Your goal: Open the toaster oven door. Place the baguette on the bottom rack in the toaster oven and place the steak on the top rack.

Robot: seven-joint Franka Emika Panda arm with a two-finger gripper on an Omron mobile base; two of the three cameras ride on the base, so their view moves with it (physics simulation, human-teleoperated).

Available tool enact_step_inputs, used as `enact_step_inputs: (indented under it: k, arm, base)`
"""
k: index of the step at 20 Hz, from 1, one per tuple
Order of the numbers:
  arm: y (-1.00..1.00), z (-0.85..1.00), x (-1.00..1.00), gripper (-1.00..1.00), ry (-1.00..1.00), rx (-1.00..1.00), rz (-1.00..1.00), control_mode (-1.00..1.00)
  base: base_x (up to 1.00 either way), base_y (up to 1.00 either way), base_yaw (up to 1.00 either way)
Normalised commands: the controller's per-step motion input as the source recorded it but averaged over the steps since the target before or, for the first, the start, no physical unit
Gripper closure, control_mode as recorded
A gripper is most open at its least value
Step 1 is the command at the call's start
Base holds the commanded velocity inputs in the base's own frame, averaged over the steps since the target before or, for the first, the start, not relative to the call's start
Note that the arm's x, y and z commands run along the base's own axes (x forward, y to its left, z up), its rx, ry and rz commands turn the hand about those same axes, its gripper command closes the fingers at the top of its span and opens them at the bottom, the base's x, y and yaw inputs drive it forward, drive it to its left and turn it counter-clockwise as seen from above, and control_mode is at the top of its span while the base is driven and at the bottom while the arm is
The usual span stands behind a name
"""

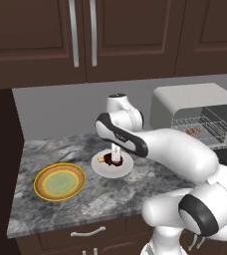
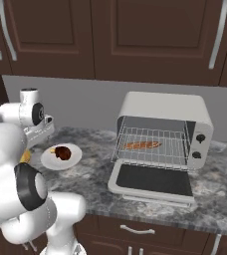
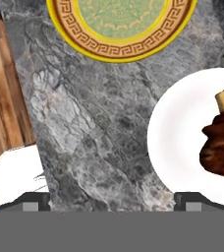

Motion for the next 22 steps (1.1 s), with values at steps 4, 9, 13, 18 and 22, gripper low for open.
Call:
enact_step_inputs:
  k: [4,9,13,18,22]
  arm:
    - [0.35,-0.22,0.36,-1.00,0.01,0.00,0.00,-1.00]
    - [0.12,-0.20,0.36,-1.00,0.00,-0.01,0.00,-1.00]
    - [0.10,-0.26,0.34,-1.00,0.00,-0.04,0.01,-1.00]
    - [0.12,-0.30,0.25,-1.00,-0.03,-0.03,0.02,-1.00]
    - [0.06,-0.29,0.30,-1.00,-0.02,-0.01,0.01,-1.00]
  base:
    - [0.00,0.00,0.00]
    - [0.00,0.00,0.00]
    - [0.00,0.00,0.00]
    - [0.00,0.00,0.00]
    - [0.00,0.00,0.00]
